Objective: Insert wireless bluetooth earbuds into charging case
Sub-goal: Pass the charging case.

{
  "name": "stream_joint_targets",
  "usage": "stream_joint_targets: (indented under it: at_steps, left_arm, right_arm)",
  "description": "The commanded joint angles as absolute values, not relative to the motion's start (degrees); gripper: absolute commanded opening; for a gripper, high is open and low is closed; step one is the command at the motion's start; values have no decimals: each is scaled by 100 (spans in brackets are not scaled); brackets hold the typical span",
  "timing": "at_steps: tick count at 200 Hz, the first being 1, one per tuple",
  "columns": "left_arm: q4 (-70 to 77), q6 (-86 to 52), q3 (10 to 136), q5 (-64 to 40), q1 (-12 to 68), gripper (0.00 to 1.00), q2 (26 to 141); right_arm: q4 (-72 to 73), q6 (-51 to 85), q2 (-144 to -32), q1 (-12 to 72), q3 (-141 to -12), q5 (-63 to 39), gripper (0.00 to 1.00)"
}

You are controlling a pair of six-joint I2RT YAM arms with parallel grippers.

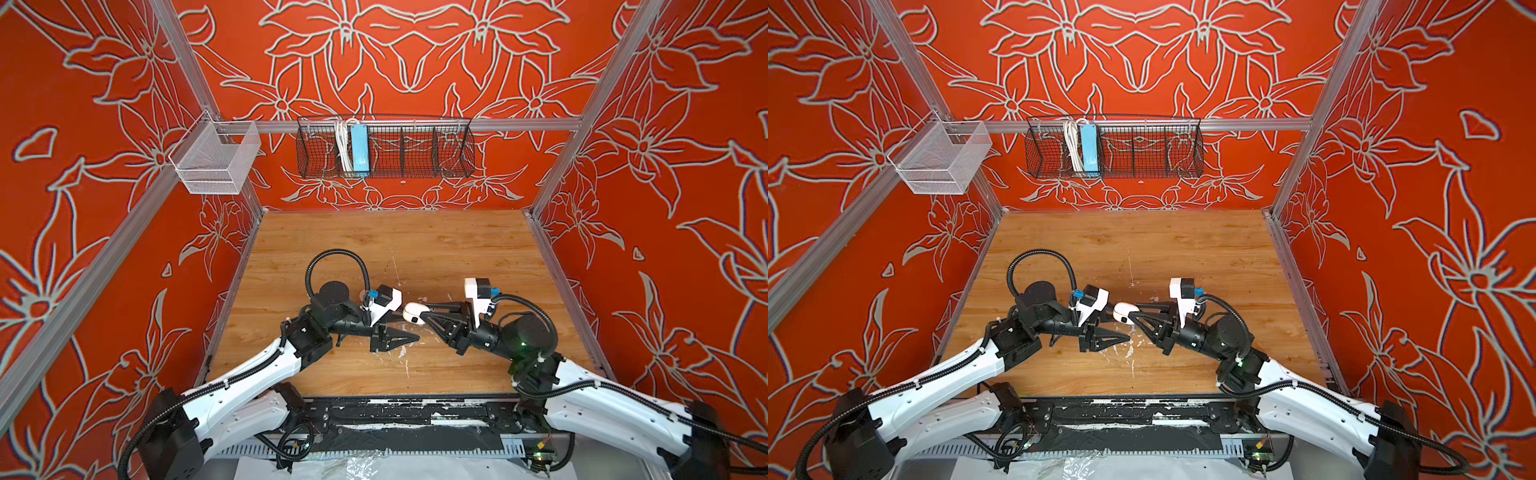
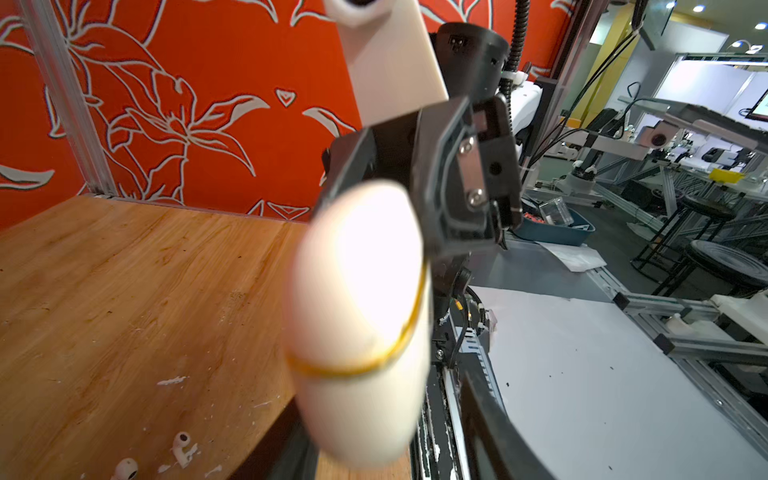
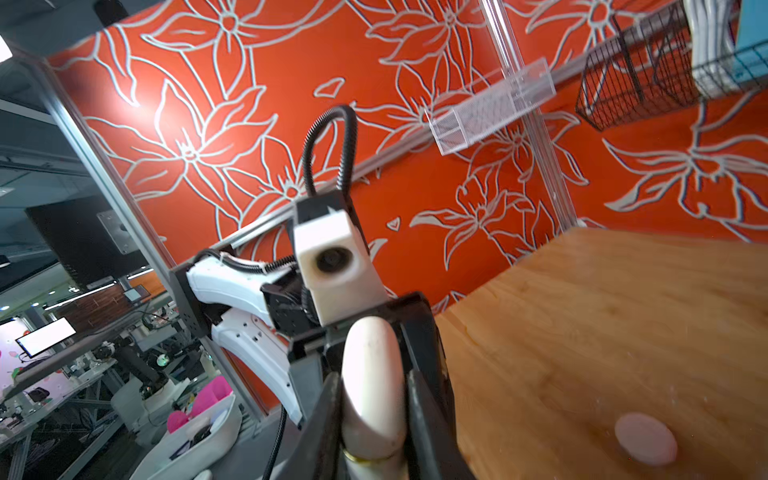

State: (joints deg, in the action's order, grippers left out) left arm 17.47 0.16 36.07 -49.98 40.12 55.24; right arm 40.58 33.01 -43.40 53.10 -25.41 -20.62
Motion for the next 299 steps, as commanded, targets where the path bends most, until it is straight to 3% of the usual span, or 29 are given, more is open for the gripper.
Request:
stream_joint_targets:
  at_steps: [1, 31, 162, 260, 299]
  left_arm:
    - [2037, -195, 3564, -5185, 3977, 50, 5274]
    - [2244, -401, 3481, -5220, 3986, 44, 5074]
    - [2065, -299, 3494, -5049, 3981, 47, 4896]
    - [2118, -255, 3489, -5238, 3990, 34, 4878]
    - [2133, -246, 3476, -5247, 3990, 34, 4887]
  right_arm:
    - [4580, 3138, -4358, 5318, -2724, -2170, 8]
    - [4518, 2925, -4353, 5323, -2727, -2182, 7]
    - [4449, 3129, -4254, 5449, -2399, -2612, 7]
    - [4515, 3015, -4455, 5467, -2329, -2368, 7]
    - [4685, 3074, -4618, 5476, -2277, -2380, 7]
